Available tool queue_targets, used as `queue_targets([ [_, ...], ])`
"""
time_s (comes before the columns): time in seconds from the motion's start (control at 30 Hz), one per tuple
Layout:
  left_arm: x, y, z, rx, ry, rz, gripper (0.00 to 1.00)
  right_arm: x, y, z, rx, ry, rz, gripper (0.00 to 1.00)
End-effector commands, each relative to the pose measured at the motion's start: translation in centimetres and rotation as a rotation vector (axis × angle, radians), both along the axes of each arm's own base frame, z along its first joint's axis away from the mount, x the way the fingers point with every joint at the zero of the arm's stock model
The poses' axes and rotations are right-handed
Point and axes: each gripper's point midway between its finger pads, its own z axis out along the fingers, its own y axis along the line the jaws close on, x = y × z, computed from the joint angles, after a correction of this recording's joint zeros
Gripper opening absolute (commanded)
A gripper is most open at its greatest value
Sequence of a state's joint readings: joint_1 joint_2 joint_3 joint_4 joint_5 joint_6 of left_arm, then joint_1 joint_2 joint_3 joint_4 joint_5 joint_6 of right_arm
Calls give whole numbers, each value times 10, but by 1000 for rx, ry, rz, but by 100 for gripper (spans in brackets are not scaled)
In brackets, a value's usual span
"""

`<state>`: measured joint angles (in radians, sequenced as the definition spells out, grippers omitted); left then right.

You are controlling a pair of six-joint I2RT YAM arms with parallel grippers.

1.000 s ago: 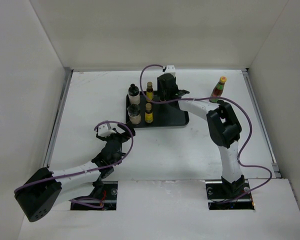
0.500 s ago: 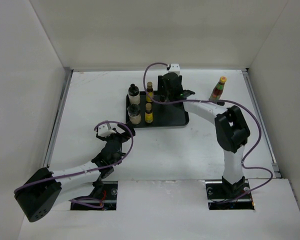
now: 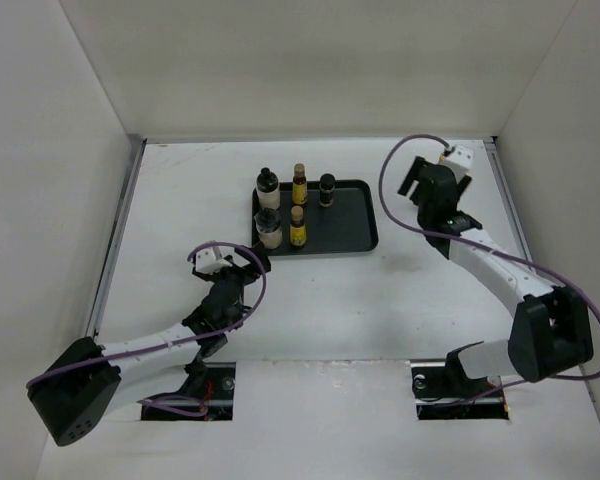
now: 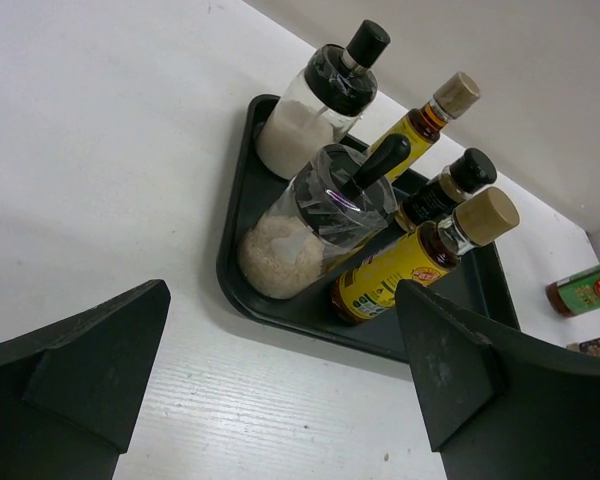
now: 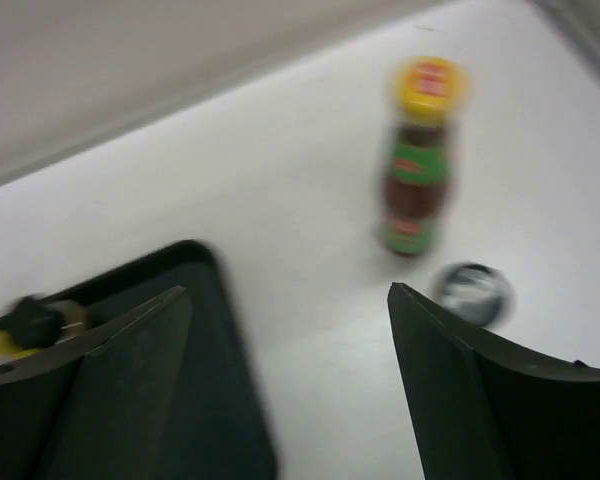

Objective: Organize the condiment bottles

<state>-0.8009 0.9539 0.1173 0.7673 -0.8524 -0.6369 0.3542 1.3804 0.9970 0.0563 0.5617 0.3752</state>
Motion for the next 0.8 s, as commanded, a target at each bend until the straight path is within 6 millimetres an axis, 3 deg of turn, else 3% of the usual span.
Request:
queue_targets([
  [0.0, 2, -8, 17, -54, -42, -18, 100, -19, -56, -34, -29, 62, -189, 87],
  [0.17, 3, -12, 17, -55, -40, -33, 100, -13, -91, -57, -41, 126, -257, 87],
  [0.3, 4, -12, 15, -49, -35, -32, 100, 5, -96, -70, -7, 152, -228, 84],
  [0.53, 4, -14, 14, -47, -30, -36, 100, 30, -105, -84, 35, 149, -215, 68],
  [0.77, 5, -15, 13, -43, -25, -38, 100, 38, -102, -90, 35, 158, -205, 40],
])
